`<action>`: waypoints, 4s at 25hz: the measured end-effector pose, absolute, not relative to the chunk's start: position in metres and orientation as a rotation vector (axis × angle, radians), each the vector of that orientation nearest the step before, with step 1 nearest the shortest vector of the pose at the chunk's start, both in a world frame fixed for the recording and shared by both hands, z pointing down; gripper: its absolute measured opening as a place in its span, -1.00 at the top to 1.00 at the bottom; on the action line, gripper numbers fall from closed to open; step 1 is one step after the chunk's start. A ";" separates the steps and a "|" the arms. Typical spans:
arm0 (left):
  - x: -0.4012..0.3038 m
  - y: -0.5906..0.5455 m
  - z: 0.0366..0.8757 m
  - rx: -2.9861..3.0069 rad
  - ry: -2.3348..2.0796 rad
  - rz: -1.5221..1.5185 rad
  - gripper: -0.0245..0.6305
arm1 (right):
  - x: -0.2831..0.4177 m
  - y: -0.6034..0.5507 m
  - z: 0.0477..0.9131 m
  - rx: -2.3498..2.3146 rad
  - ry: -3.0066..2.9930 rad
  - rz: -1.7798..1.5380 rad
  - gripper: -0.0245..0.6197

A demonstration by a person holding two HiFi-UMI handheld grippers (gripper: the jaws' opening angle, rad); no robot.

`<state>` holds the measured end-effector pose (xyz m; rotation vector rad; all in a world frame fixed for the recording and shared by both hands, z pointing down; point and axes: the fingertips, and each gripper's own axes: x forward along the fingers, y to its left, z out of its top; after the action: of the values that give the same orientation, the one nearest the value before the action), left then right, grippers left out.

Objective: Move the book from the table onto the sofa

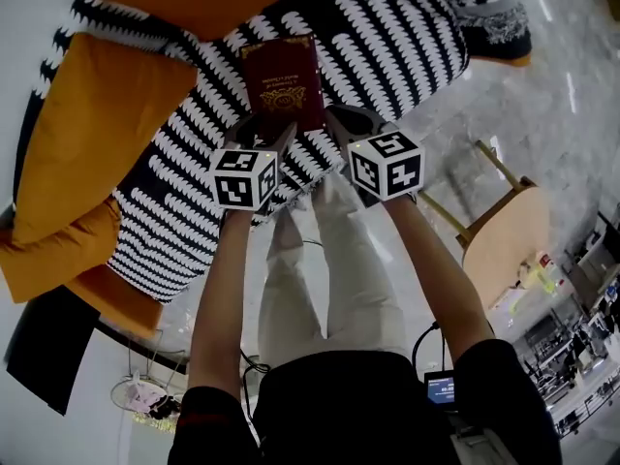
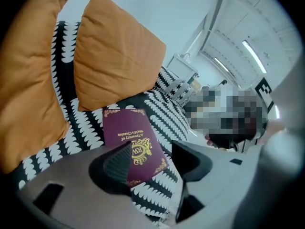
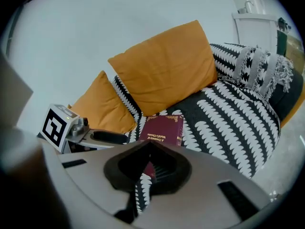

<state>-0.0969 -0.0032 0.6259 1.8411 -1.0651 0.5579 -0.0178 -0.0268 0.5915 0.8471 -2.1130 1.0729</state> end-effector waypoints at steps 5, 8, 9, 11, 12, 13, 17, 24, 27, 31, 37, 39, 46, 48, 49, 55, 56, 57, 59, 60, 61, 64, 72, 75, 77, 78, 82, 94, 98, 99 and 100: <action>-0.102 -0.014 0.593 1.894 -1.070 0.579 0.26 | -0.029 -0.031 0.558 0.852 -2.154 1.065 0.87; -0.107 -0.019 0.579 1.901 -1.096 0.568 0.42 | -0.035 -0.029 0.544 0.842 -2.170 1.042 0.87; -0.107 -0.020 0.575 1.901 -1.102 0.563 0.48 | -0.035 -0.028 0.540 0.842 -2.173 1.036 0.87; -0.104 -0.019 0.566 1.901 -1.112 0.555 0.56 | -0.034 -0.026 0.532 0.842 -2.181 1.021 0.87; -0.103 -0.018 0.561 1.901 -1.118 0.554 0.59 | -0.032 -0.026 0.526 0.846 -2.186 1.015 0.87; -0.103 -0.016 0.555 1.900 -1.125 0.555 0.63 | -0.031 -0.026 0.520 0.853 -2.191 1.012 0.87; -0.109 -0.006 0.517 1.896 -1.152 0.532 0.81 | -0.025 -0.023 0.484 0.895 -2.199 1.024 0.87; -0.118 -0.001 0.459 1.985 -1.145 0.494 0.87 | -0.031 -0.022 0.437 0.913 -2.240 0.966 0.87; -0.116 0.005 0.436 2.017 -1.154 0.473 0.87 | -0.031 -0.016 0.419 0.924 -2.249 0.948 0.87; -0.110 0.010 0.404 2.053 -1.154 0.464 0.87 | -0.029 -0.015 0.389 0.950 -2.268 0.927 0.87; -0.105 0.003 0.352 2.143 -1.168 0.443 0.87 | -0.029 -0.023 0.338 0.987 -2.338 0.868 0.87; -0.101 0.010 0.335 2.157 -1.170 0.429 0.87 | -0.027 -0.015 0.322 0.991 -2.349 0.824 0.87; -0.094 0.027 0.285 2.231 -1.174 0.384 0.87 | -0.026 0.000 0.270 1.015 -2.419 0.721 0.87; -0.094 0.031 0.275 2.255 -1.179 0.388 0.87 | -0.026 0.003 0.257 1.032 -2.438 0.698 0.87; -0.094 0.032 0.269 2.267 -1.181 0.386 0.87 | -0.027 0.004 0.250 1.043 -2.448 0.688 0.87; -0.095 0.046 0.229 2.337 -1.190 0.352 0.87 | -0.028 0.019 0.214 1.101 -2.495 0.630 0.87; -0.094 0.048 0.221 2.353 -1.188 0.340 0.87 | -0.026 0.021 0.209 1.115 -2.498 0.618 0.87; -0.093 0.050 0.214 2.368 -1.186 0.327 0.87 | -0.024 0.023 0.203 1.130 -2.501 0.606 0.87; -0.092 0.054 0.199 2.399 -1.184 0.311 0.87 | -0.021 0.028 0.189 1.159 -2.510 0.581 0.87; -0.092 0.057 0.192 2.414 -1.186 0.306 0.87 | -0.020 0.031 0.183 1.171 -2.516 0.568 0.87; -0.092 0.060 0.185 2.429 -1.189 0.302 0.87 | -0.019 0.034 0.176 1.182 -2.523 0.553 0.87; -0.092 0.069 0.165 2.473 -1.196 0.284 0.87 | -0.018 0.046 0.158 1.207 -2.537 0.504 0.87; -0.088 0.085 0.135 2.565 -1.220 0.248 0.87 | -0.018 0.064 0.135 1.229 -2.538 0.409 0.87; -0.091 0.090 0.132 2.566 -1.211 0.228 0.87 | -0.022 0.069 0.133 1.232 -2.538 0.397 0.87; -0.094 0.093 0.129 2.573 -1.214 0.218 0.87 | -0.026 0.072 0.132 1.226 -2.536 0.381 0.87; -0.094 0.093 0.127 2.579 -1.218 0.213 0.87 | -0.026 0.073 0.132 1.224 -2.533 0.372 0.87; -0.090 0.091 0.123 2.589 -1.225 0.196 0.87 | -0.024 0.074 0.128 1.230 -2.529 0.346 0.87; -0.042 0.096 0.101 2.598 -1.240 0.158 0.87 | 0.023 0.089 0.100 1.257 -2.557 0.311 0.87; -0.015 0.110 0.092 2.602 -1.255 0.164 0.87 | 0.048 0.104 0.089 1.250 -2.574 0.302 0.87; -0.010 0.114 0.091 2.601 -1.261 0.166 0.87 | 0.054 0.108 0.087 1.248 -2.579 0.300 0.87; -0.005 0.118 0.090 2.599 -1.269 0.165 0.87 | 0.058 0.112 0.085 1.246 -2.584 0.299 0.87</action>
<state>-0.0047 0.1183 0.0896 2.5990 -1.2685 0.1648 0.0584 0.1118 0.0852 1.2461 -2.5842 0.2995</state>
